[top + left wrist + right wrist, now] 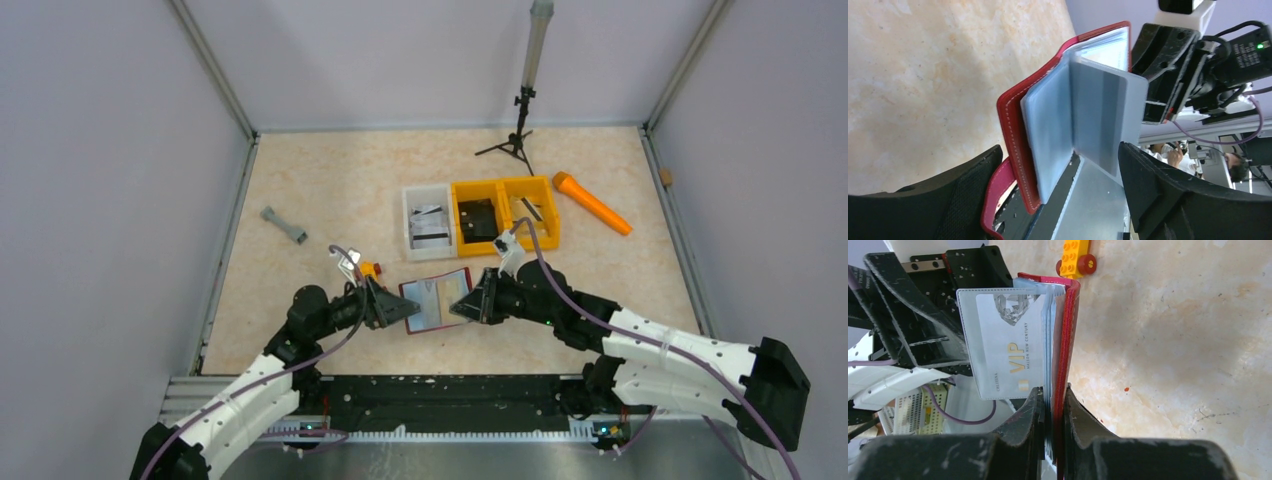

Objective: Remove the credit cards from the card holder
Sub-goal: Remove the credit card from the card holder.

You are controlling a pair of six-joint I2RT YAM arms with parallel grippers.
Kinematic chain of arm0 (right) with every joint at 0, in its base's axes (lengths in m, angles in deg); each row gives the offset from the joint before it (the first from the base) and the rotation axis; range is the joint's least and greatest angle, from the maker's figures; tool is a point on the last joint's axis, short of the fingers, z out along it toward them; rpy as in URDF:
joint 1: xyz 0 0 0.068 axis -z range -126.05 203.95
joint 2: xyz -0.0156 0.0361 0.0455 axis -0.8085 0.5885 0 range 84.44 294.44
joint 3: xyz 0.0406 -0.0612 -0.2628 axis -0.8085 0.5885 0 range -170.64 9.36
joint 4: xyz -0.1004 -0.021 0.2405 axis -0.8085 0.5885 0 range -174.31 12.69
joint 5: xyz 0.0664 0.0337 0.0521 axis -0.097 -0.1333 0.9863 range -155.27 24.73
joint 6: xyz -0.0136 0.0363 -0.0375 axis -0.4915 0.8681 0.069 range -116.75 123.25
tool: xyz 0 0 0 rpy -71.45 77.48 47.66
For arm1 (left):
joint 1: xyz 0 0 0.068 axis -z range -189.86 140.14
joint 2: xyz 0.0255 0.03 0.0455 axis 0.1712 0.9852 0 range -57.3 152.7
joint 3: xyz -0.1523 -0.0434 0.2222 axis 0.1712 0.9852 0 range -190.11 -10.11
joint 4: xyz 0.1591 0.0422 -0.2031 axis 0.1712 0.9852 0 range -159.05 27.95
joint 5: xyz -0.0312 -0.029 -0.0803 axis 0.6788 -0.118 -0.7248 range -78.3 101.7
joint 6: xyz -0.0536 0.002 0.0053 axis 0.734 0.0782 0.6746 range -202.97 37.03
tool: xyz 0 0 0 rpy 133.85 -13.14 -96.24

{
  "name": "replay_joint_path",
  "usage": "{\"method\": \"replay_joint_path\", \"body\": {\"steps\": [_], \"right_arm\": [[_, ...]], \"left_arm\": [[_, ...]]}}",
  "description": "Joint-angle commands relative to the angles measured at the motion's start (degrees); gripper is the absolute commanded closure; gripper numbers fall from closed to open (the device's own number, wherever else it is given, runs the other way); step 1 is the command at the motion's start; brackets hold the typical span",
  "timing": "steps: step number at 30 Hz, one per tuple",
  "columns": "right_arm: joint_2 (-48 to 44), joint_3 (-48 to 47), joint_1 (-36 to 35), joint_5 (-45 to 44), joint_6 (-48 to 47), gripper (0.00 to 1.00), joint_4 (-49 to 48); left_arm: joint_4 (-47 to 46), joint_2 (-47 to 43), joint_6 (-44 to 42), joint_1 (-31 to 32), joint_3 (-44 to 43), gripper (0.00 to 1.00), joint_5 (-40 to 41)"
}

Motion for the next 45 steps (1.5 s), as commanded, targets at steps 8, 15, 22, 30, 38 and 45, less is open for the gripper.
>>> {"method": "replay_joint_path", "body": {"steps": [8, 15, 22, 30, 38, 45], "right_arm": [[-1.4, -2.1, 0.4, -2.7, 0.4, 1.00, 1.0], [-1.6, -1.8, 0.4, 0.2, 0.7, 1.00, -2.2], [-2.4, -1.7, 0.4, 2.4, 1.7, 1.00, -4.8], [-4.3, 1.3, 2.3, 6.0, 3.9, 1.00, -8.8], [-3.8, -1.6, 3.9, 2.0, -2.0, 0.48, 2.7], [-4.3, -8.5, 4.0, -13.2, -10.5, 0.34, 21.6]], "left_arm": [[-15.4, -1.0, 5.1, -0.2, 2.2, 0.26, -1.7], [-11.8, 0.6, 2.8, -0.3, 0.3, 0.39, -1.7], [-9.3, 2.8, 0.6, -0.3, -1.1, 0.44, -1.7], [-12.6, 2.5, 0.6, -0.3, -0.1, 0.86, -2.7], [-12.0, 0.7, 0.7, -0.3, 0.3, 1.00, -2.0], [-10.2, 0.0, 1.1, -0.2, -0.5, 1.00, -0.8]]}}
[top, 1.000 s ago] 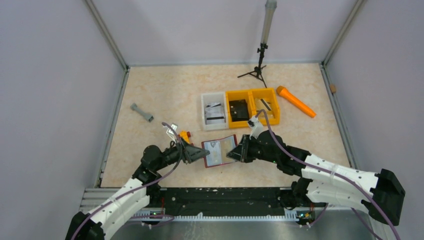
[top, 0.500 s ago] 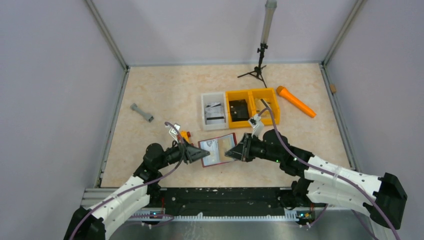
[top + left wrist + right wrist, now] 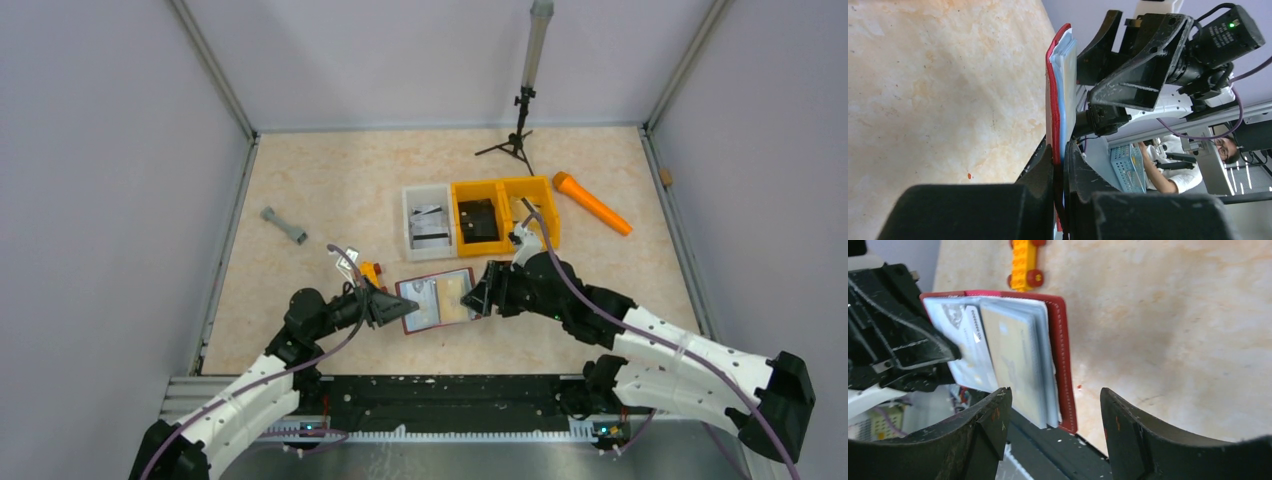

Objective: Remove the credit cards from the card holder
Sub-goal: Remove the credit card from the card holder.

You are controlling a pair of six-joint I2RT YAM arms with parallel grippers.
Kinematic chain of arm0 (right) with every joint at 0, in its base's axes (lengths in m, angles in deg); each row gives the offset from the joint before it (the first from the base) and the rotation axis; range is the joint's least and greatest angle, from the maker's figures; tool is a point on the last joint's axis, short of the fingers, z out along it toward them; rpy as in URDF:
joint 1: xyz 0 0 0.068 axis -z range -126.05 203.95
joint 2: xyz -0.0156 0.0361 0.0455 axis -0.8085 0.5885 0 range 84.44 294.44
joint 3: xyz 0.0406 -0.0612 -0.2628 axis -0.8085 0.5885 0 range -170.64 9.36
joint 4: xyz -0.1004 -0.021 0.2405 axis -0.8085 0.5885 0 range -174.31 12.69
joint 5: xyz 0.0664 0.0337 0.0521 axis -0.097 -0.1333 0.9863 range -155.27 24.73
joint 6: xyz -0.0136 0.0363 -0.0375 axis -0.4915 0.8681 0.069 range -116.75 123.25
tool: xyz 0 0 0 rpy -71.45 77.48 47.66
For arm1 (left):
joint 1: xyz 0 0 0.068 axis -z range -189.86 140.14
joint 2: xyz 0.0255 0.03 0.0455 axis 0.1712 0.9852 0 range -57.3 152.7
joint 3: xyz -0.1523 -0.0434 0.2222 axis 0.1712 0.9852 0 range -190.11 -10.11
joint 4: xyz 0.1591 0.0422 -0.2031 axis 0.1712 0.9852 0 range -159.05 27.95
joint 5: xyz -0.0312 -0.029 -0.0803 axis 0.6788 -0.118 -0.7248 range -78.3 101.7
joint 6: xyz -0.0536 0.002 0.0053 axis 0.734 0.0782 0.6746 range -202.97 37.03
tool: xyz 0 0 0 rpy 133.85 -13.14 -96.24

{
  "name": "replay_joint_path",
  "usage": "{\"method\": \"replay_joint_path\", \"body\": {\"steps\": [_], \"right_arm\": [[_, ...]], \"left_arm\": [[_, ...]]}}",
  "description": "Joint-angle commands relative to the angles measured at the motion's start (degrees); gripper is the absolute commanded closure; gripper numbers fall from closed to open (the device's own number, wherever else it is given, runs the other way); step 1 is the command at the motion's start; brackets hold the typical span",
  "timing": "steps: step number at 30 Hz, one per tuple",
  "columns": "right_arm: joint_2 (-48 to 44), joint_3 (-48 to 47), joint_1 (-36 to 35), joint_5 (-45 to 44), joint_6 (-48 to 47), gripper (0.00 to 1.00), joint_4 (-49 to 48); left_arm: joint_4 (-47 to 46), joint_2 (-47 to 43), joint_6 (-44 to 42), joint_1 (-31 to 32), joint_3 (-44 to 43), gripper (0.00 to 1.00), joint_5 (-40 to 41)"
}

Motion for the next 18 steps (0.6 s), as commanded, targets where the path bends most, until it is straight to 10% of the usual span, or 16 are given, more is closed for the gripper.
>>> {"method": "replay_joint_path", "body": {"steps": [1, 18], "right_arm": [[-1.7, -6.0, 0.5, -10.4, -6.4, 0.34, 11.0], [6.7, -4.6, -1.2, 15.1, -4.1, 0.53, -15.3]], "left_arm": [[-1.3, -0.5, -0.3, -0.2, -1.8, 1.00, 0.9], [-6.5, 6.1, 2.0, -0.2, -2.8, 1.00, -0.8]]}}
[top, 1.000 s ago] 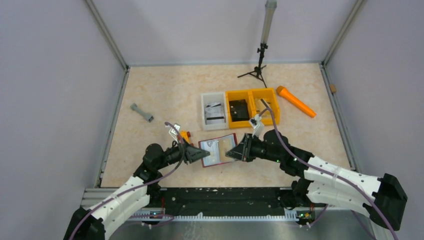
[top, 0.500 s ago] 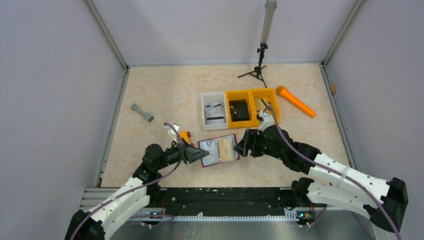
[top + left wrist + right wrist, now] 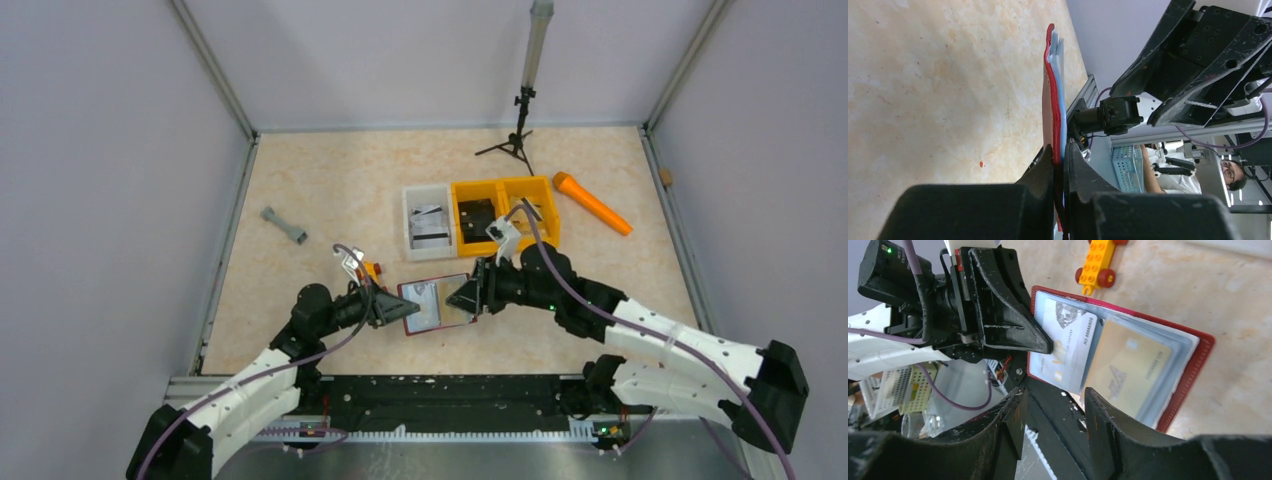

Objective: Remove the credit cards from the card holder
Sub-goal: Remove the credit card from the card holder.

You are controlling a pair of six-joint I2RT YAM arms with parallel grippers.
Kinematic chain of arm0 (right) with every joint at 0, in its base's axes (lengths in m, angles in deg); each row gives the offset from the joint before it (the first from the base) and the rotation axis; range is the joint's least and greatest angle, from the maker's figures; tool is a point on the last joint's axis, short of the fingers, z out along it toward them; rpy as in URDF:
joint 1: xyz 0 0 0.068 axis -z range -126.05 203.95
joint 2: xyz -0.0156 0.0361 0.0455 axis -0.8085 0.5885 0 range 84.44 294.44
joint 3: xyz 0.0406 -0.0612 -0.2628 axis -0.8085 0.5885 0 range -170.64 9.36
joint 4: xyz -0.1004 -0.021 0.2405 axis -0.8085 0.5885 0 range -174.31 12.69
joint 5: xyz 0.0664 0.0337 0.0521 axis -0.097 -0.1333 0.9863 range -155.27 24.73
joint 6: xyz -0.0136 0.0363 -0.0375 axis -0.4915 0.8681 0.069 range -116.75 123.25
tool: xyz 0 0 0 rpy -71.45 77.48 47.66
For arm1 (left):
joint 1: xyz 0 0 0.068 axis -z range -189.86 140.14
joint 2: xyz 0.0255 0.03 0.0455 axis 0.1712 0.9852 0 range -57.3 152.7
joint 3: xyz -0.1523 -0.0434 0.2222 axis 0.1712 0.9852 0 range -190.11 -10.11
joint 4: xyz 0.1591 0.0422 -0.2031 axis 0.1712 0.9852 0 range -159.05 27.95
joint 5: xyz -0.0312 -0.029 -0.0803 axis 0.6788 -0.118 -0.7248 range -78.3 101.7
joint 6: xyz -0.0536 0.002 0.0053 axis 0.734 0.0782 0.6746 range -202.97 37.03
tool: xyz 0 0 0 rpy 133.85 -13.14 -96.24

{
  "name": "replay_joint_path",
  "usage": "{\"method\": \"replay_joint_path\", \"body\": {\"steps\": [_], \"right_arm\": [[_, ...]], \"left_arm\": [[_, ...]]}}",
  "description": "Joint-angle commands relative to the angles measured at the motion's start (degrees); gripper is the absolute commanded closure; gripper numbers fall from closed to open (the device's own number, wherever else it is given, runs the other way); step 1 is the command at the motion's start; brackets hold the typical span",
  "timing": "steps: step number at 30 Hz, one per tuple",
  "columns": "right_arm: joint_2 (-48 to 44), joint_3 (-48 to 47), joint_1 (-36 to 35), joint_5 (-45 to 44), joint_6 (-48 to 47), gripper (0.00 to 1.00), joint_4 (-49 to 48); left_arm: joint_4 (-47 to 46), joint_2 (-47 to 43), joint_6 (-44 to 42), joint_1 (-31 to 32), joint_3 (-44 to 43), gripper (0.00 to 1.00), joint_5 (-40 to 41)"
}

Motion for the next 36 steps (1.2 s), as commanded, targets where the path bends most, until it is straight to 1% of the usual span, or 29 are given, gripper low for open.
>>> {"method": "replay_joint_path", "body": {"steps": [1, 4, 7, 8, 13, 18, 21, 24, 26, 29, 30, 32, 36], "right_arm": [[4.8, -0.5, -1.1, 6.3, 1.7, 0.53, -10.4], [7.0, 0.3, -1.2, 5.4, 2.2, 0.53, -11.5], [8.2, 1.1, -0.9, 2.4, 2.3, 0.53, -10.3], [8.5, 1.5, -0.5, 2.9, 2.3, 0.53, -10.7], [8.8, 5.0, 1.4, 9.0, 5.5, 0.54, -19.1], [9.1, 6.5, 1.6, 12.9, 8.5, 0.58, -25.4], [9.4, 7.6, 2.0, 15.1, 11.0, 0.65, -29.6], [9.0, 8.8, 2.3, 16.3, 13.5, 0.76, -33.9], [8.1, 9.5, 2.7, 16.2, 14.5, 0.85, -34.8], [6.7, 11.2, 3.4, 15.4, 16.2, 0.93, -37.3], [6.4, 12.0, 3.7, 15.4, 16.9, 1.00, -39.3], [6.2, 12.8, 4.1, 15.7, 18.1, 1.00, -41.1], [5.5, 13.5, 5.1, 16.0, 19.0, 1.00, -41.1]], "left_arm": [[-8.4, 1.0, 1.9, -0.2, -2.6, 1.00, -1.9], [-10.7, 1.4, 3.0, -0.2, -2.6, 1.00, -2.4], [-13.4, 1.6, 4.8, -0.2, -2.7, 1.00, -3.6], [-14.2, 1.8, 5.5, -0.2, -2.7, 1.00, -3.9], [-20.3, 3.3, 8.9, -0.2, -2.0, 1.00, -6.0], [-23.6, 3.7, 10.6, -0.2, -1.6, 1.00, -6.8], [-25.2, 3.7, 11.5, -0.1, -1.5, 1.00, -7.2], [-25.3, 3.3, 11.7, -0.1, -1.4, 1.00, -7.4], [-25.1, 2.9, 11.7, -0.1, -1.3, 1.00, -7.2], [-25.1, 2.4, 11.9, -0.1, -0.9, 1.00, -6.6], [-25.3, 2.4, 12.0, -0.1, -0.8, 1.00, -6.5], [-26.2, 2.5, 12.4, -0.1, -0.6, 1.00, -6.6], [-27.0, 2.4, 13.3, -0.2, -0.4, 0.83, -6.0]]}}
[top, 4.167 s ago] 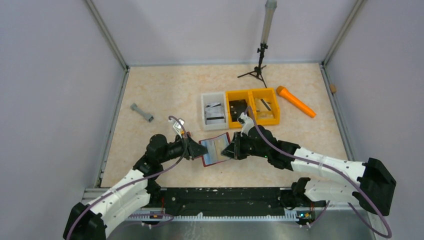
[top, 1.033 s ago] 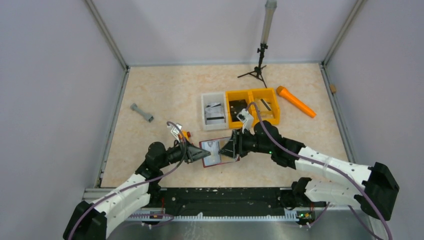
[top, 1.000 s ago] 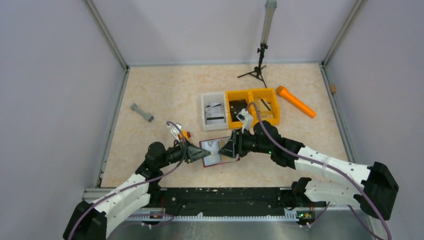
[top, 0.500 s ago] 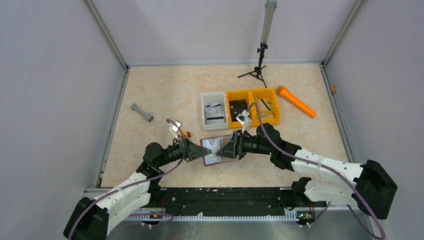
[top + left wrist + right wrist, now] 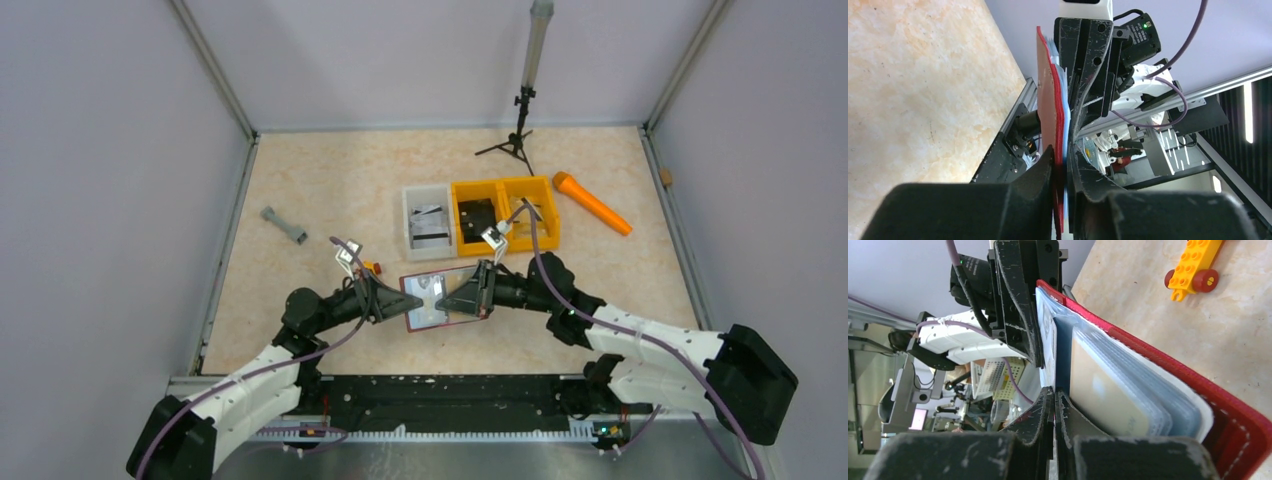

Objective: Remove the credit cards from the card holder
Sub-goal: Remove the credit card from the card holder.

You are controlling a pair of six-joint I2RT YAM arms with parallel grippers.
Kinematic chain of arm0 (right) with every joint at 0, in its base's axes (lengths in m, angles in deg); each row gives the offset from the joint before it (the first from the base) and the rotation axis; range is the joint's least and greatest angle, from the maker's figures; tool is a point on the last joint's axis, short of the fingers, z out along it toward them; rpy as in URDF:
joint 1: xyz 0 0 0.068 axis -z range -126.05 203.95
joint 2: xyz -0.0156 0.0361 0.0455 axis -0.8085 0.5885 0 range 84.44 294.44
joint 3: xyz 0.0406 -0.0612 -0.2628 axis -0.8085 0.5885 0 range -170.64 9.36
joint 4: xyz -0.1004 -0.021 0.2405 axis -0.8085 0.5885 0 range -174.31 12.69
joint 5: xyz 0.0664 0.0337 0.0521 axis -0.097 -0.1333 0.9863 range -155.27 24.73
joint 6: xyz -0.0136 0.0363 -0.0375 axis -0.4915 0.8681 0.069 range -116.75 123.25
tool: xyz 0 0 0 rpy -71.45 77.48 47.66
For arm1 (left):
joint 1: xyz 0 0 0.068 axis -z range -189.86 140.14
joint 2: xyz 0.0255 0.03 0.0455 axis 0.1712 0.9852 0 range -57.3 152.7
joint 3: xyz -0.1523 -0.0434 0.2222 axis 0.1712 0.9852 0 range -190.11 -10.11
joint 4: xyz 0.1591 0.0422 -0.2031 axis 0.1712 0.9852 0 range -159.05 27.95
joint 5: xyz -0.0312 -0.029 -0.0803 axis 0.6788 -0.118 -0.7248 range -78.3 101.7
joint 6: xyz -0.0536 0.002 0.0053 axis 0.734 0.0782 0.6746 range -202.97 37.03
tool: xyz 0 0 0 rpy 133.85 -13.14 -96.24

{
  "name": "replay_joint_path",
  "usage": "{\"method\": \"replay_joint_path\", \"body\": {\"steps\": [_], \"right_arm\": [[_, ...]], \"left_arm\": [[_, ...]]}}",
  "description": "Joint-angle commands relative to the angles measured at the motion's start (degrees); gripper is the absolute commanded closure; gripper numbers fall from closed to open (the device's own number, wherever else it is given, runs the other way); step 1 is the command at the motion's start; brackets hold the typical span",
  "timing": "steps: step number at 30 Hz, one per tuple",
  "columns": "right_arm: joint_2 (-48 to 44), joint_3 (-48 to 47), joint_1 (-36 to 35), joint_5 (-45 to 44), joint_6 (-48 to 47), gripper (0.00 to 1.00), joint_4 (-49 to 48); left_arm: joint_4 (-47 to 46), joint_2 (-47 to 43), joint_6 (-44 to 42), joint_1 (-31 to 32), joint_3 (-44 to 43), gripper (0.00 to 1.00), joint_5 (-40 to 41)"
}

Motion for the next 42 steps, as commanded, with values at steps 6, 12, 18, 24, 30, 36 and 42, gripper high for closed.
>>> {"method": "replay_joint_path", "body": {"steps": [6, 12, 18, 24, 30, 36, 42], "right_arm": [[-2.8, 1.9, 2.6, 0.6, 1.9, 1.00, -3.9], [-5.5, 1.7, 5.1, 0.4, -0.2, 1.00, 2.7], [-8.4, 3.8, 10.3, 3.6, -0.4, 1.00, 5.7], [-8.9, -1.2, 12.9, -1.1, -7.2, 1.00, 16.1], [-0.8, -12.0, 12.9, -7.8, -19.0, 1.00, 23.2], [12.9, -31.3, 11.8, -16.1, -45.0, 1.00, 39.5], [24.8, -43.1, 9.9, -16.4, -67.2, 1.00, 41.9]], "left_arm": [[-6.0, -1.9, 1.0, -0.1, -0.1, 1.00, 1.0], [-3.6, -4.8, 0.8, -0.2, 0.0, 1.00, 2.2], [8.8, -10.9, -3.7, -1.1, -2.3, 1.00, 3.2], [42.5, -20.5, -17.3, -2.3, -12.5, 1.00, 12.1], [74.8, -19.9, -30.3, -2.3, -29.0, 1.00, 27.7], [84.8, -17.2, -34.3, -2.3, -36.3, 1.00, 33.6], [87.6, -16.7, -35.5, -2.4, -38.2, 1.00, 36.8]]}}
